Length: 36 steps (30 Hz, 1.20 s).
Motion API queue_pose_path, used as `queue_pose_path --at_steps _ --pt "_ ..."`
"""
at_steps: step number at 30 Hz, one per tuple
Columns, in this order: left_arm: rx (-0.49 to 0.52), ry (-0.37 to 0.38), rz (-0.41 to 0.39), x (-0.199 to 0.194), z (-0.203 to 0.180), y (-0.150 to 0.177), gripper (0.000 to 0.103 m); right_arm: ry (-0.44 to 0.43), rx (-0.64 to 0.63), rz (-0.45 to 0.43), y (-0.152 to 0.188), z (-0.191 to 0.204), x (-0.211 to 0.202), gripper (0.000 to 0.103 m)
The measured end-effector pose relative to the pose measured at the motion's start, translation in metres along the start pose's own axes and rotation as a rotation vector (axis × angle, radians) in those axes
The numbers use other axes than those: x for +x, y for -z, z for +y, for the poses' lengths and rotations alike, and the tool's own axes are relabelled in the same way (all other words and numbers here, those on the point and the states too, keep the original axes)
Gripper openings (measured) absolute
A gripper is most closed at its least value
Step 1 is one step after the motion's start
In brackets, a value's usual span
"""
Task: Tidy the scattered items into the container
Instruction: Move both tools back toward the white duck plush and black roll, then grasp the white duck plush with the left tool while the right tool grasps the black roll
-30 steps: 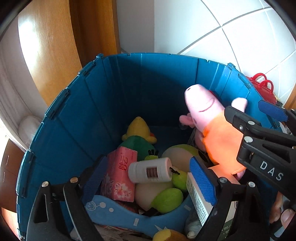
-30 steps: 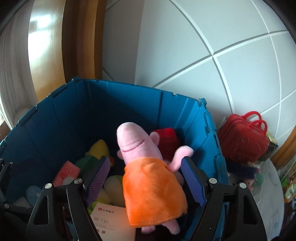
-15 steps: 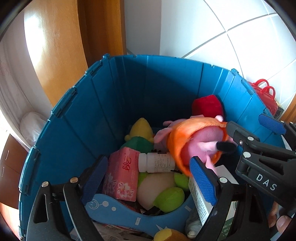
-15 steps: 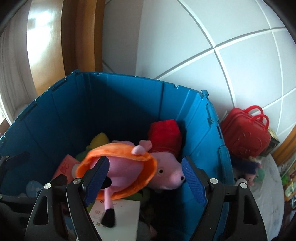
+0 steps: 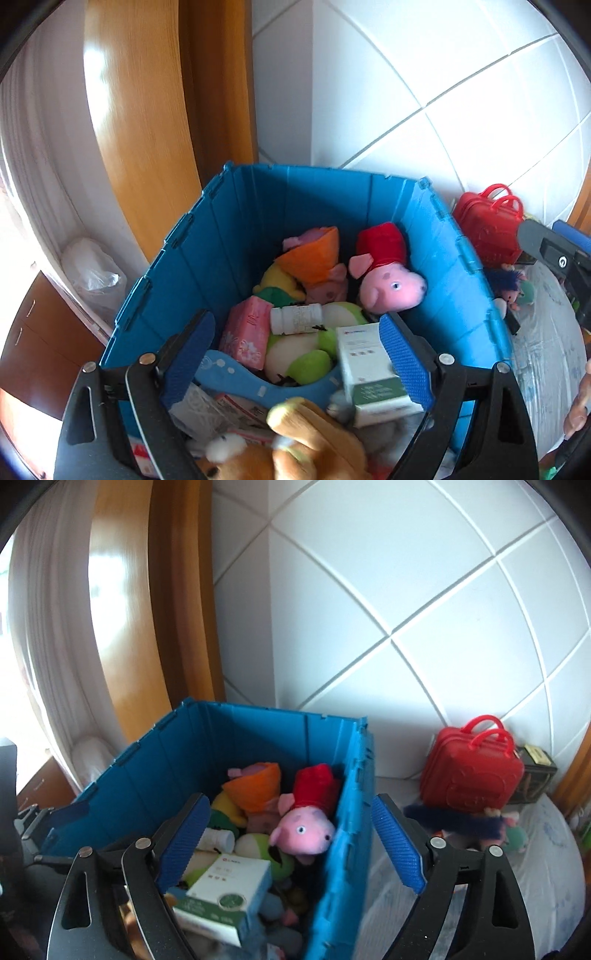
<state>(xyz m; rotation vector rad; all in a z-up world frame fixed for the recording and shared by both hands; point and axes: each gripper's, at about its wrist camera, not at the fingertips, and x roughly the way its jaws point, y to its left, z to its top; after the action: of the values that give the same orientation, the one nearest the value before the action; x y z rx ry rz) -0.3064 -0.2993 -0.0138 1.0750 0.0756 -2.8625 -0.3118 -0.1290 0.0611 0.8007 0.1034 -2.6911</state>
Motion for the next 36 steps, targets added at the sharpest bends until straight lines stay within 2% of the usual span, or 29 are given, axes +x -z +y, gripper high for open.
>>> queue_pose_path --at_steps 4,9,10,16,20,25,31,34,36 --pt "-0.004 0.036 -0.054 -0.039 -0.049 0.015 0.098 -0.019 0.025 -0.034 0.019 -0.047 -0.036 0.097" --pt "0.003 0.068 -0.145 -0.078 -0.138 0.037 0.099 0.012 0.018 -0.058 0.056 -0.129 -0.080 0.102" --pt "0.002 0.080 -0.155 -0.082 -0.156 0.042 0.103 0.024 0.011 -0.061 0.065 -0.147 -0.088 0.102" --pt "0.033 0.161 -0.153 -0.078 -0.281 0.068 0.103 0.102 0.020 -0.026 0.114 -0.270 -0.117 0.102" --pt "0.079 0.165 -0.134 -0.058 -0.344 0.076 0.103 0.152 0.092 0.023 0.139 -0.344 -0.124 0.102" --pt "0.124 0.177 -0.086 -0.022 -0.391 0.084 0.103 0.201 0.189 0.057 0.168 -0.413 -0.129 0.102" --pt "0.152 0.224 -0.026 0.044 -0.424 0.096 0.103 0.218 0.209 0.119 0.189 -0.450 -0.095 0.102" --pt "0.167 0.201 -0.009 0.088 -0.440 0.106 0.103 0.208 0.200 0.121 0.202 -0.462 -0.066 0.102" --pt "0.174 0.203 0.032 0.124 -0.451 0.115 0.103 0.194 0.210 0.149 0.215 -0.471 -0.036 0.102"
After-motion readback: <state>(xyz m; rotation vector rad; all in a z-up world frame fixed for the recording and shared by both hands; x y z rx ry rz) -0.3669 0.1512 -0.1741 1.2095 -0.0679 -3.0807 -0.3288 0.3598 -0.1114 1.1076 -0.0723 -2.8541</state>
